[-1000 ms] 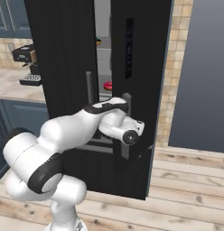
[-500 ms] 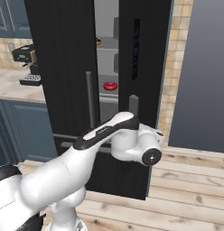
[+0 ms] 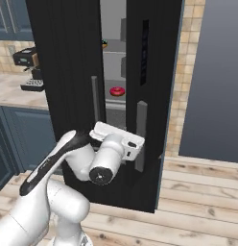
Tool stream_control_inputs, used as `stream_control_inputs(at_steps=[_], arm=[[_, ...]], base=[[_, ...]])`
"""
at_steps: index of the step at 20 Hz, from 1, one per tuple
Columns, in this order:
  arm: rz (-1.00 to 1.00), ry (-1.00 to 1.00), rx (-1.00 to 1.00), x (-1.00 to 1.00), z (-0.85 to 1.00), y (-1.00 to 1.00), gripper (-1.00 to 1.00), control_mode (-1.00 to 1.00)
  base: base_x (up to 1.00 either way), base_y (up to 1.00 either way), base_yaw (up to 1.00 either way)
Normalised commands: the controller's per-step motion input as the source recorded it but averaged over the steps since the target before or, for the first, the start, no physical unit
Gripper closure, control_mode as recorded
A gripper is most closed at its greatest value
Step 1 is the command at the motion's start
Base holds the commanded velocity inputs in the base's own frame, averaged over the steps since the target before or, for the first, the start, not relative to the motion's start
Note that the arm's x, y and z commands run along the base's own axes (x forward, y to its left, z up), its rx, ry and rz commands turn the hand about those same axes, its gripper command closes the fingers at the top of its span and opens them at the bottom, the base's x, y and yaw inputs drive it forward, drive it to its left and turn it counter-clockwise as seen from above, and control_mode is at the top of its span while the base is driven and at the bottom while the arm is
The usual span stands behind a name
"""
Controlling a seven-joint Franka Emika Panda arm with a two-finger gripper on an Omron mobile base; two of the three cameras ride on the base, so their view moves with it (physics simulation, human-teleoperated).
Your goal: Take the donuts from the fridge and place them on the empty tray on the dining counter.
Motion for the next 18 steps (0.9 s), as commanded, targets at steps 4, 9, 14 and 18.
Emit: stream_control_inputs(at_steps=[4,9,14,18], arm=[[-0.23,-0.12,-0.21,0.00,0.50,1.00,1.00,-1.00],[-0.24,0.04,-0.15,0.42,0.05,0.63,1.00,-1.00],[-0.18,0.14,-0.03,0.73,-0.09,0.12,1.00,-1.00],[-0.18,0.18,0.00,0.83,-0.10,-0.03,1.00,-1.00]], base=[[0.00,0.00,0.00],[0.00,0.00,0.00],[0.00,0.00,0.00],[0.00,0.00,0.00]])
